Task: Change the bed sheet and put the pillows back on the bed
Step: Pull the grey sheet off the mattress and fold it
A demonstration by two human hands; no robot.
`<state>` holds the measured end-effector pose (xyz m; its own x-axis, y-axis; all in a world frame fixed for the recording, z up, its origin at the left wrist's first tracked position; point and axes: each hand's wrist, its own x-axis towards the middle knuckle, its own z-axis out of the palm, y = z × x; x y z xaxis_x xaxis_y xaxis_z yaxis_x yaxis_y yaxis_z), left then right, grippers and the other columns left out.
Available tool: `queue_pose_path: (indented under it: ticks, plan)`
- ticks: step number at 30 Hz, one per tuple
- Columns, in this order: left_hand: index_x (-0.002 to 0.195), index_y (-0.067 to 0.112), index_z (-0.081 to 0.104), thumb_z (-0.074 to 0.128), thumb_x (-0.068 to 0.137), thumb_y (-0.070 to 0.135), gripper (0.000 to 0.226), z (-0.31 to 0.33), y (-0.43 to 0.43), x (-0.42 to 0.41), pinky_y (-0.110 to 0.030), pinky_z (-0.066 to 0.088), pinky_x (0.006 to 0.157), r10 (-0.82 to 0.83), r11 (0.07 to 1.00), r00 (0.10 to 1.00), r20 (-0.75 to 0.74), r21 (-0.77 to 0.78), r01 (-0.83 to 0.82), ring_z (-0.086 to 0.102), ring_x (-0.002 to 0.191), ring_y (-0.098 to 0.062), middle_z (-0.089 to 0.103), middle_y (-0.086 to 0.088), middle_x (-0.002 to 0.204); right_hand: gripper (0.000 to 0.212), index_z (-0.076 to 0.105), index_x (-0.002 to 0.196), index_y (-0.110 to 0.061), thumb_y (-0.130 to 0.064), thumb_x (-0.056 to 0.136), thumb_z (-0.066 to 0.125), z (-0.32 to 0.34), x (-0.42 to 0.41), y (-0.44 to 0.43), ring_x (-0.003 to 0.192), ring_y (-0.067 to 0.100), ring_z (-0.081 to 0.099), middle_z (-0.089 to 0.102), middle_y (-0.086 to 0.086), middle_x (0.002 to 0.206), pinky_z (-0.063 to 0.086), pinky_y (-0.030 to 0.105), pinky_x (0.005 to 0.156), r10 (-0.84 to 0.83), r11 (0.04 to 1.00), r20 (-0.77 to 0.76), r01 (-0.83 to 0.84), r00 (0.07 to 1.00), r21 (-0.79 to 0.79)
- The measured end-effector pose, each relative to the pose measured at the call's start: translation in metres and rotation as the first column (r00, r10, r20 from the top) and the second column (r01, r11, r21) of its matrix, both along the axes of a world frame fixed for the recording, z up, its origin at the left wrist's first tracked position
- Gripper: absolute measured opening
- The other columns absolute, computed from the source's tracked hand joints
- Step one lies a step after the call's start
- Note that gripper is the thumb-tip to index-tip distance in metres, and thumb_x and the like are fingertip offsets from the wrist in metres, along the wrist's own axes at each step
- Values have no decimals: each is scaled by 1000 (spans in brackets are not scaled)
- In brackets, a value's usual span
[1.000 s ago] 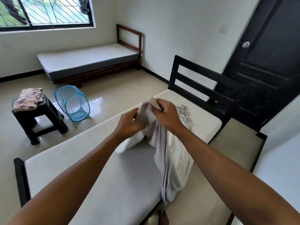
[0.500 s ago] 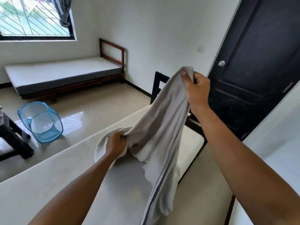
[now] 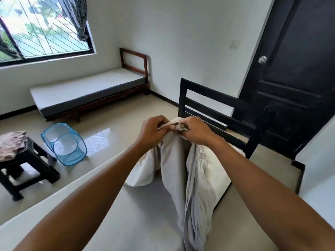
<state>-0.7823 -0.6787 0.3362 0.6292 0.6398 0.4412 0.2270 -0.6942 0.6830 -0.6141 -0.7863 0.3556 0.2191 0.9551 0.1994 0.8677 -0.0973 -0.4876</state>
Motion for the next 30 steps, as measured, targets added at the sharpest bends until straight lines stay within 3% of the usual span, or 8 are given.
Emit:
queue_pose_path:
  ticks: [4,8,11,19,22,25,28,30]
  plan:
    - [93,16,72,78,86,18,10,-32,1,-32,-24,51,60,69,997,997,-38,46,-68,61,68,-10,67,6,81,38,51,60,-32,-28,90,72,24,-23,11,64,15,54,55,-11,63,39,31,60,20,998,75,-25,997,55]
    - [91,11,70,70,86,3,9,-56,4,-54,-19,40,56,409,911,912,-19,-56,-409,54,70,-16,61,1,83,48,40,57,-30,-34,91,74,45,-60,27,55,7,44,47,-10,56,35,28,54,106,982,157,-128,982,136]
    - [77,9,66,63,88,5,12,-60,15,-73,-20,25,50,538,834,840,-63,-102,-542,47,63,-19,60,-5,73,42,48,63,-19,-38,90,73,67,-88,29,55,11,42,46,-6,57,35,30,56,209,945,106,-228,972,235]
    - [71,11,65,62,81,4,13,-79,60,-117,-30,33,58,596,768,786,-166,-169,-618,51,63,-28,63,-11,70,12,67,76,-10,-12,87,71,131,-89,11,71,5,46,51,-7,72,37,28,65,281,822,-114,-178,953,541]
    - [78,6,71,59,85,6,14,-76,75,-118,-31,39,62,632,735,768,-104,-235,-636,61,70,-34,66,-14,73,7,72,88,-2,-9,88,70,147,-58,-5,75,6,53,60,-1,79,43,27,70,166,813,-151,-48,975,581]
    - [87,1,71,54,90,5,18,-48,88,-114,-36,43,68,669,714,744,6,-284,-640,63,80,-39,70,-22,84,16,74,87,-9,-24,89,68,150,-21,-18,78,20,67,71,2,81,50,35,71,-144,799,-60,152,988,582]
    - [79,3,60,52,88,1,12,1,92,-102,-36,35,67,620,771,779,89,-253,-585,61,84,-40,68,-23,87,35,57,68,-13,-35,94,66,139,8,-24,73,34,60,59,5,67,40,35,61,-567,722,24,482,824,496]
    - [81,4,63,52,87,1,13,29,89,-89,-34,37,66,511,855,850,126,-174,-489,61,84,-36,69,-18,87,30,60,73,-16,-36,95,67,130,12,-23,80,36,65,65,10,76,47,34,66,-640,715,31,580,768,390]
